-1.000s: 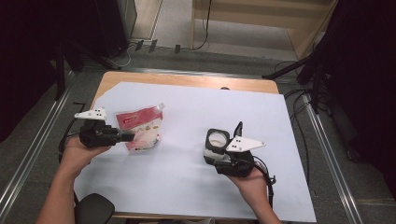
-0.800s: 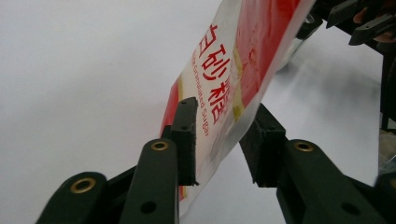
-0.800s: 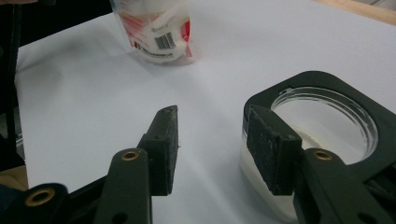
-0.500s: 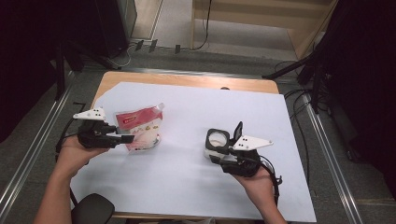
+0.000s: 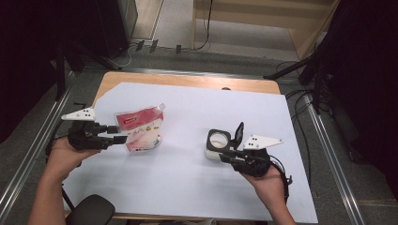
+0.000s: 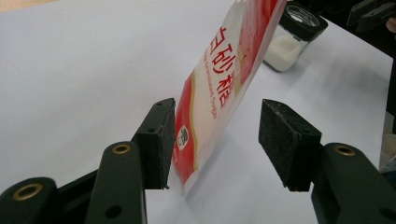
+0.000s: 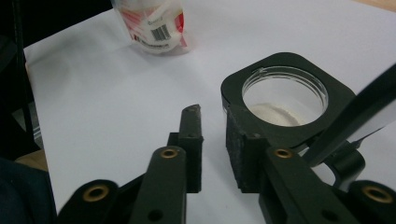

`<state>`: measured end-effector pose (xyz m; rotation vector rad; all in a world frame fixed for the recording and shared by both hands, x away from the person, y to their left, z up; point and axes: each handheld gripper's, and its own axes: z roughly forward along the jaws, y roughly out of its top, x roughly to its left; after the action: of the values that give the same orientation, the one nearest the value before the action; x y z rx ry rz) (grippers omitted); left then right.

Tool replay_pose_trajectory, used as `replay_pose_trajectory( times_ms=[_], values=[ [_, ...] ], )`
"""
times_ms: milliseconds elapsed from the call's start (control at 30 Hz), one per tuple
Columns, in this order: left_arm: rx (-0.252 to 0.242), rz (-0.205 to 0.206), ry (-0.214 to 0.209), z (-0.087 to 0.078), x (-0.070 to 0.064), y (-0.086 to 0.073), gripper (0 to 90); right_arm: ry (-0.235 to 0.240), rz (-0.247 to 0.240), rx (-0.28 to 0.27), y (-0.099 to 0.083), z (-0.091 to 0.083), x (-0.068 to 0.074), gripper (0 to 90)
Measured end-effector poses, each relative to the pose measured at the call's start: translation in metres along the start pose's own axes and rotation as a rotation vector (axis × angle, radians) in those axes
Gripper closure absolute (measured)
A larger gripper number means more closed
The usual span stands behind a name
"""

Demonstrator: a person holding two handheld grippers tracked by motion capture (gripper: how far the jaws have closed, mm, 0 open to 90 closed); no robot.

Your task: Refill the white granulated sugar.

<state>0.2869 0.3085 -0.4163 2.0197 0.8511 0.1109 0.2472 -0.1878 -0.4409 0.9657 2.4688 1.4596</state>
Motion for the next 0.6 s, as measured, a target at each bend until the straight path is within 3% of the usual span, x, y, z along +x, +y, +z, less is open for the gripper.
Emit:
replay_pose_trajectory(
  times_ms=[267,533,600],
  values=[
    [-0.014,-0.035,0.026,-0.013,0.008,-0.007,45.7,0.000,0.003,0.012,-0.002,-0.005,-0.005,89.1],
    [-0.030,-0.053,0.095,-0.020,0.018,-0.011,44.9,-0.016,0.004,0.022,-0.005,-0.013,-0.010,90.0],
    [-0.022,-0.069,0.091,-0.018,0.022,-0.011,44.8,-0.018,0.013,0.022,-0.004,-0.016,-0.011,90.0]
  ],
)
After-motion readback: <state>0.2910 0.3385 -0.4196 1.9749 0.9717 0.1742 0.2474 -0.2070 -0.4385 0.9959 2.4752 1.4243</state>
